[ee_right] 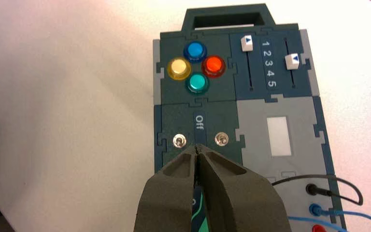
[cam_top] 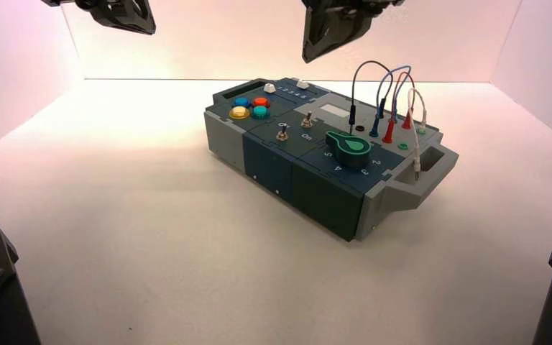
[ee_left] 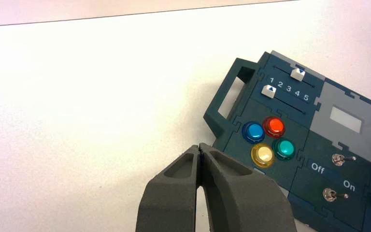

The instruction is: Turn the knob to position 6.

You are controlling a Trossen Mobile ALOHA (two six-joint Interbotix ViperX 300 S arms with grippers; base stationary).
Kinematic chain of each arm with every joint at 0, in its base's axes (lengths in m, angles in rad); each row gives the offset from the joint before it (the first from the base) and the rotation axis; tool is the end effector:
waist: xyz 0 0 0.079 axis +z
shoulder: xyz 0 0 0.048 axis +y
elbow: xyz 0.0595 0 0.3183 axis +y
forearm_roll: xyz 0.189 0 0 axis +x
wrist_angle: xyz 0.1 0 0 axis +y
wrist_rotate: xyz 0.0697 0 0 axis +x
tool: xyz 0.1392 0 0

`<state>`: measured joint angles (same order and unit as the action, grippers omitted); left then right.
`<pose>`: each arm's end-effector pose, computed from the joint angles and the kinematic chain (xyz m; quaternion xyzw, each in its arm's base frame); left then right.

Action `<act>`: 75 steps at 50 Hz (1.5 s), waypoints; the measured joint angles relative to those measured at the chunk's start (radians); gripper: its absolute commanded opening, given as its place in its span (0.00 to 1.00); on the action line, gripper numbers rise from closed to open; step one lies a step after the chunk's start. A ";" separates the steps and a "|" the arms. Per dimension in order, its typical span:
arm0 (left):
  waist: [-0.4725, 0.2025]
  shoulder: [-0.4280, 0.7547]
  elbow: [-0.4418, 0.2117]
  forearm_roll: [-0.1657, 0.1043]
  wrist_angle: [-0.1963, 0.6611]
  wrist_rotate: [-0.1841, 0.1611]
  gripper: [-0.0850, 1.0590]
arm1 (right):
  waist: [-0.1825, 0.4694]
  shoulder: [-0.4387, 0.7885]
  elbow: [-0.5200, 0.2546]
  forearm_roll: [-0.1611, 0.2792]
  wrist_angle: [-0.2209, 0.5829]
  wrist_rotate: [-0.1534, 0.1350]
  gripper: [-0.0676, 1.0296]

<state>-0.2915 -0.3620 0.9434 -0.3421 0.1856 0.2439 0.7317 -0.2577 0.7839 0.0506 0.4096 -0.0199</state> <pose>0.3182 -0.1090 0.1439 -0.0002 0.3740 -0.1462 0.9158 0.2578 0.2372 0.1367 -0.1460 0.4269 0.3221 0.8323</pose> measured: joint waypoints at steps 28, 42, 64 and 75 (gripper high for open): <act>0.000 0.012 0.000 0.000 -0.003 0.000 0.05 | 0.034 -0.029 0.063 0.049 0.011 0.002 0.04; 0.000 0.014 0.000 0.000 -0.003 0.000 0.05 | 0.051 -0.029 0.075 0.060 0.025 0.002 0.04; -0.021 0.014 0.000 0.000 -0.025 0.006 0.05 | 0.052 0.026 0.080 0.084 0.021 0.011 0.04; -0.021 0.014 0.002 0.003 -0.037 0.021 0.05 | 0.055 0.044 0.080 0.095 0.018 0.015 0.04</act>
<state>-0.3129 -0.3482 0.9449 -0.3390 0.1488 0.2654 0.7869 -0.2132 0.8636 0.1457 0.4280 -0.0046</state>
